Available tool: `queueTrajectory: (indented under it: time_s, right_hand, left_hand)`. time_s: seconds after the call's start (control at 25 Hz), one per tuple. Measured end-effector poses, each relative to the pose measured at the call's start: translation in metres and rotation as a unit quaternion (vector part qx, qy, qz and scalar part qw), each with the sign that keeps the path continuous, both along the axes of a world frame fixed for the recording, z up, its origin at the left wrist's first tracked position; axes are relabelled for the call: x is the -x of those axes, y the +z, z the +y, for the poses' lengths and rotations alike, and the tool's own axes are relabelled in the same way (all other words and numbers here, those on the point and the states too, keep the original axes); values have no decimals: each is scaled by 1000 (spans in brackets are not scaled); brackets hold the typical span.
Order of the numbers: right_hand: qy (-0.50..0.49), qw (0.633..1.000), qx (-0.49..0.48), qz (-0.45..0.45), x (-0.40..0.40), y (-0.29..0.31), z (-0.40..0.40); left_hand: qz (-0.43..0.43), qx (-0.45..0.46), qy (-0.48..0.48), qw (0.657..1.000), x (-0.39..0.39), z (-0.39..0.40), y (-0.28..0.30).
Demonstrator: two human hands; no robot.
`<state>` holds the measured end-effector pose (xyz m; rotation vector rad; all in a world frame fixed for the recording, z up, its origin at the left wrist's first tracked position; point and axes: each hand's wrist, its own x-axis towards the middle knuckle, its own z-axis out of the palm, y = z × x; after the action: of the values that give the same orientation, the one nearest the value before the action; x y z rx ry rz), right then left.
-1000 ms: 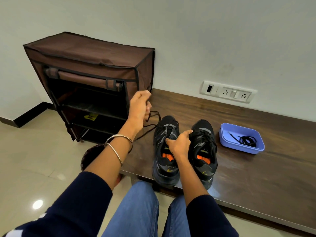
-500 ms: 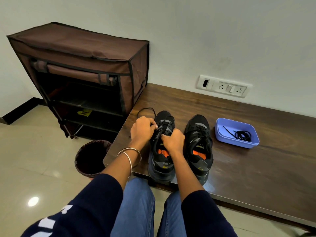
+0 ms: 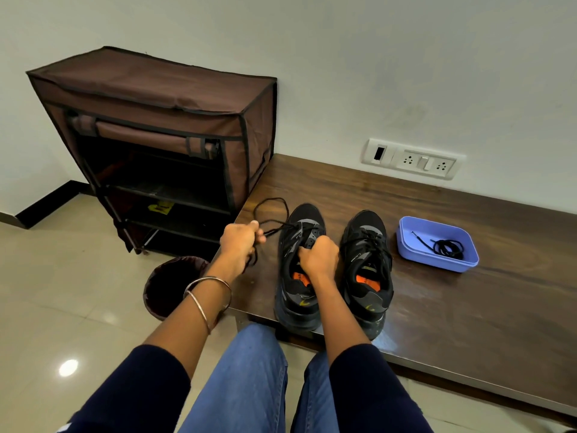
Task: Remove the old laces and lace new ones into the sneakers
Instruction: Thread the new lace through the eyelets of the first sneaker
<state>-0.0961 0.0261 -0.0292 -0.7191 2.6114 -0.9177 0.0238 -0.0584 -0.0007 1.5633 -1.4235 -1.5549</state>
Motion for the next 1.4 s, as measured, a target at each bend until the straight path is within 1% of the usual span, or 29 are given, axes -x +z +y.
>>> queueTrajectory:
  time_s: [0.08,0.12,0.16,0.2,0.24,0.28,0.32,0.36,0.4,0.44,0.48,0.52,0.56,0.6,0.64,0.72,0.8,0.84,0.88,0.92,0.96,1.0,1.04,1.08,1.16,1.24,1.32,1.36,1.4]
  right_hand:
    - [-2,1000,-3,2,1,-2,-1]
    - [-1,1000,0,-1,2,-3,-1]
    - [0,1000,3,-2,3,-4,-1]
    - [0,1000,6,-2,3,-4,-1]
    - [0,1000,8,-1,3,-4,-1]
    - [1,1000,10,1,5,-6,-1]
    - [3,1000,12,2,5,-7,-1]
    - [4,1000,15,4,6,-9,-1]
    - [6,1000,15,5,6,-8,-1]
    - [7,1000,15,5,7,-9,-2]
    - [7,1000,15,6,7,-10,-2]
    - [8,1000,14,4,9,-12,-2]
    - [9,1000,17,4,9,-13,-1]
    - [7,1000,21,6,9,-13,-1]
    - [4,1000,26,6,10,-12,-1]
    - [4,1000,27,5,11,-14,0]
    - [-2,999,32,-14,12,-15,2]
    - [-11,997,57,-43,13,-16,4]
    - [-26,991,105,-73,13,-12,8]
    - [-46,979,168,-104,13,-7,14]
    - [-76,958,244,-128,11,7,19]
    - [-108,929,318,-154,11,23,23]
    - [-120,900,376,-186,10,43,26]
    - [-106,874,418,-224,11,63,28]
    - [-15,834,451,-316,17,102,27]
    - [62,773,472,-419,26,130,27]
    - [92,706,496,-497,34,145,32]
    - [97,680,513,-515,37,149,35]
    - [100,659,535,-519,42,150,37]
  left_hand:
    - [-107,-37,-23,993,-11,-3,-15]
    - [-136,-53,-33,989,-13,-4,-22]
    - [-166,-60,-43,983,-14,-3,-24]
    - [-210,-44,-57,975,-13,-3,-25]
    - [-278,-6,-69,958,-10,-3,-25]
    - [-362,51,-77,928,-5,-3,-22]
    - [-425,110,-87,894,0,-2,-13]
    - [-442,154,-94,879,8,-5,-10]
    - [-424,170,-111,882,18,-7,-9]
    - [-362,147,-118,913,26,-10,-11]
    - [-250,81,-110,959,34,-15,-12]
    - [-106,-22,-85,990,42,-20,-13]
    - [23,-120,-53,991,47,-21,-10]
    - [111,-167,-10,980,50,-25,-5]
    - [157,-166,26,973,54,-31,2]
    - [246,-109,61,961,56,-38,29]
    - [362,-68,49,928,56,-41,63]
    - [414,-58,35,908,56,-38,81]
    - [448,-45,16,893,55,-32,101]
    - [451,-28,-10,892,55,-26,119]
    - [431,-1,-43,901,56,-19,136]
    - [402,33,-81,912,57,-12,150]
    - [371,64,-120,919,57,-3,160]
    - [341,86,-162,922,58,6,167]
    - [288,111,-243,920,60,21,170]
    - [243,101,-349,900,57,28,164]
    - [196,63,-477,854,46,26,156]
    - [179,49,-523,832,38,23,152]
    - [163,49,-538,825,29,18,148]
